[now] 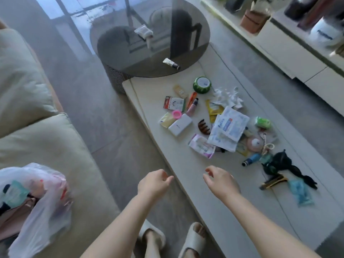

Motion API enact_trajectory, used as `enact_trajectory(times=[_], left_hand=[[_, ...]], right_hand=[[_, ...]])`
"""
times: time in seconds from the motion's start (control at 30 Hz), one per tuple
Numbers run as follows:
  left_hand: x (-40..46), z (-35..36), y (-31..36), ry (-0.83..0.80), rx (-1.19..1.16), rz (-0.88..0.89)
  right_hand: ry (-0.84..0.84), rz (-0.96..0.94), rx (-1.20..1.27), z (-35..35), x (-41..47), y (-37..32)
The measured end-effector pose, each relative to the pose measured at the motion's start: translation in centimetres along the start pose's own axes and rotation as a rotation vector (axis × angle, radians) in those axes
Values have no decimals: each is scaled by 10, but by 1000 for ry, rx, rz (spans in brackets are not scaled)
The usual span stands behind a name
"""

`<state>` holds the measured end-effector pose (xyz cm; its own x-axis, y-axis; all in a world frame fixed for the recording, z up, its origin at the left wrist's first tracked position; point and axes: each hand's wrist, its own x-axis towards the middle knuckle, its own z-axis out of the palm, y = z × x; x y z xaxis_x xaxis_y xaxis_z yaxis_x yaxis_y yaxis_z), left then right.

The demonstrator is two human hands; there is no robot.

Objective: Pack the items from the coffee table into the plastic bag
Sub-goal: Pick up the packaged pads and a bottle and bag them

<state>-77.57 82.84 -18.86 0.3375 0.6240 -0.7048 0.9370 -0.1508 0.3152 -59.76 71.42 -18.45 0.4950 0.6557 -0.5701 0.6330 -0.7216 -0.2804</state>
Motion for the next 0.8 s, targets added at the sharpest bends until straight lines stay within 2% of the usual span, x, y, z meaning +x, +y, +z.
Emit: enact_trajectory(times=[0.17,0.43,0.6,0.8], left_hand=[[-3,48,75,-52,71,38],[12,108,159,-115,159,85],[46,116,196,-79,196,149],[128,97,228,11,141,142]], right_hand=[[32,104,64,-20,-9,86],[47,264,182,-29,-3,182],[28,333,334,-28,23,207],[1,333,433,-36,92,208]])
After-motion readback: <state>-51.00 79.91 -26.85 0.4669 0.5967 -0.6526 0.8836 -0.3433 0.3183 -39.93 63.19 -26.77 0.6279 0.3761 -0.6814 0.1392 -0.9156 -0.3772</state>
